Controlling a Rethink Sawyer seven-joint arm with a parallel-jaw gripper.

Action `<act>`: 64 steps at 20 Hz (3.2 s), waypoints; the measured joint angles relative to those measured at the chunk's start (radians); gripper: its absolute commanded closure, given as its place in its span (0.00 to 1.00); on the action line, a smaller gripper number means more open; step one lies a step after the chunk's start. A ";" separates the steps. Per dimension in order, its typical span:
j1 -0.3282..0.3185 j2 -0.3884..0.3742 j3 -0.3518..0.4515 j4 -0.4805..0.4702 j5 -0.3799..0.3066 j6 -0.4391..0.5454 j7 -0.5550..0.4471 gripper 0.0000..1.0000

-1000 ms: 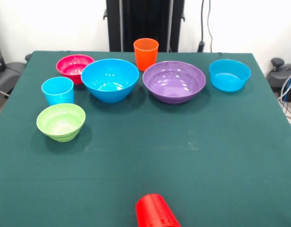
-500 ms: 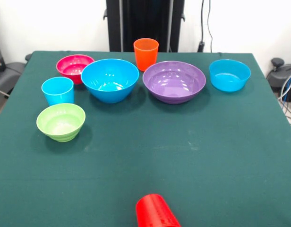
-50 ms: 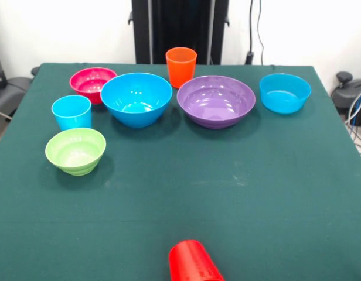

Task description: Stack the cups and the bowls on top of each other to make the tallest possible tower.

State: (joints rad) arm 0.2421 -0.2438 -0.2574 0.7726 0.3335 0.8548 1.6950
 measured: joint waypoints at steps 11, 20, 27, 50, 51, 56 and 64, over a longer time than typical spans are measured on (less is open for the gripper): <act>0.024 -0.061 0.000 0.086 -0.015 -0.012 0.000 0.00; 0.024 -0.157 0.001 0.302 -0.042 -0.140 0.000 0.00; 0.024 -0.184 0.005 0.426 -0.078 -0.231 0.000 0.00; 0.003 -0.186 0.034 0.664 -0.187 -0.427 0.000 0.00; -0.005 -0.187 0.038 0.673 -0.188 -0.430 0.000 0.00; -0.049 -0.191 0.057 0.707 -0.188 -0.455 0.000 0.00; -0.121 -0.212 0.101 0.758 -0.230 -0.478 0.000 0.00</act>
State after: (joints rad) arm 0.1209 -0.4562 -0.1568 1.5307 0.1039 0.3763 1.6950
